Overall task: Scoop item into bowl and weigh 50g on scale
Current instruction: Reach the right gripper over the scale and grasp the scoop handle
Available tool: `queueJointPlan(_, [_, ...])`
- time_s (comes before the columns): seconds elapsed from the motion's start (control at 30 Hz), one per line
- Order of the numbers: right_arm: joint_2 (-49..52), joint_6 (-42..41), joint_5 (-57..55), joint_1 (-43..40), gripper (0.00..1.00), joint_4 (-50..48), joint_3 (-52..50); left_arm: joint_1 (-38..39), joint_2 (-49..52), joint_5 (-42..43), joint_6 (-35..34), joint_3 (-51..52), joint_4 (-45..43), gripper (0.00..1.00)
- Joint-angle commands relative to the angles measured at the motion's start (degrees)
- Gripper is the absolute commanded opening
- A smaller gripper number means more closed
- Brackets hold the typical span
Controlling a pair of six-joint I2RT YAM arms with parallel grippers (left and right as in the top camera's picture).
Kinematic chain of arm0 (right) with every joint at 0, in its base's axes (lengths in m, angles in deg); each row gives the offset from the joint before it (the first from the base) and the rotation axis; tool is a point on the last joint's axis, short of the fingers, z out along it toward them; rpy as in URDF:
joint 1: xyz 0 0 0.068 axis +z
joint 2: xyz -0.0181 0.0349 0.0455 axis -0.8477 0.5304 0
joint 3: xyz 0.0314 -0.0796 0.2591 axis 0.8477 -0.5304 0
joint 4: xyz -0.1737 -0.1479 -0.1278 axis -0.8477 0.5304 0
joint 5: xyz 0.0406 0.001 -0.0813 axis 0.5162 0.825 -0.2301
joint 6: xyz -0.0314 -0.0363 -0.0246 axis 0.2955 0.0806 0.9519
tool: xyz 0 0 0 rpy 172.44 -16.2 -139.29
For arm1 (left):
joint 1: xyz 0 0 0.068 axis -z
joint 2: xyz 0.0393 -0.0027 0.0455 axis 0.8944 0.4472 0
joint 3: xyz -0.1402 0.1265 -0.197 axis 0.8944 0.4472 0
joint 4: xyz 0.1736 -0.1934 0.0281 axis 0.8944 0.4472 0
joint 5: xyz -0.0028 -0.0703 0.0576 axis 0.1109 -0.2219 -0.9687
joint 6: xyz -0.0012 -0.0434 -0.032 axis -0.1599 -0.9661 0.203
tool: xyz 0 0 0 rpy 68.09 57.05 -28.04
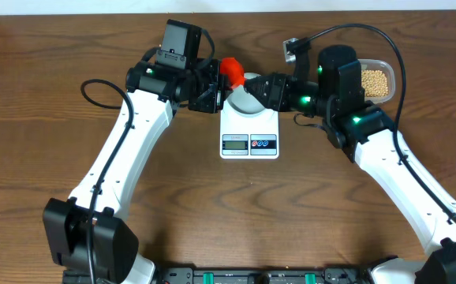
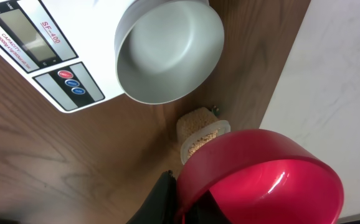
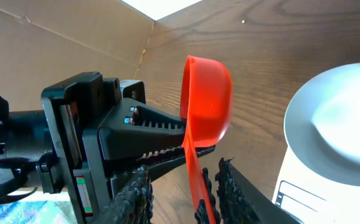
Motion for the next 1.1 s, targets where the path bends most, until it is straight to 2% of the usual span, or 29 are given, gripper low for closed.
queueJointPlan(0.0, [0.26,-0.96,-0.31,0.24,0.33,-0.11,1.14,-0.02,-0.17,0.31,-0.31,-0.81,0.09,0.07])
queueJointPlan(0.17, [0.28,-0.96,-0.28,0.24,0.31,-0.09,1.14,-0.02,-0.17,0.28,-0.31,-0.81,0.09,0.07])
queueJointPlan(0.4, [0.35,-0.92,-0.46,0.24,0.19,-0.09,1.14,-0.02,-0.17,0.28,-0.31,-0.81,0.09,0.07])
queueJointPlan(0.63, [0.35,-0.70,-1.64,0.24,0.13,-0.09,1.14,-0.02,-0.17,0.28,-0.31,-0.81,0.09,0.07])
queueJointPlan(0.8, [0.35,-0.68,-1.68,0.24,0.01,-0.09,1.14,-0.02,-0.17,0.28,-0.31,-0.81,0.11,0.07])
queueJointPlan(0.97, [0.35,-0.48,-2.08,0.24,0.01,-0.09,1.14,-0.02,-0.17,0.28,-0.28,-0.81,0.11,0.08])
queueJointPlan(1.0, [0.35,-0.50,-2.34,0.24,0.01,-0.09,1.14,-0.02,-0.17,0.26,-0.28,-0.81,0.11,0.08])
queueJointPlan(1.07, [0.35,-0.55,-2.97,0.24,0.01,-0.09,1.14,-0.02,-0.17,-0.11,-0.28,-0.81,0.11,0.17])
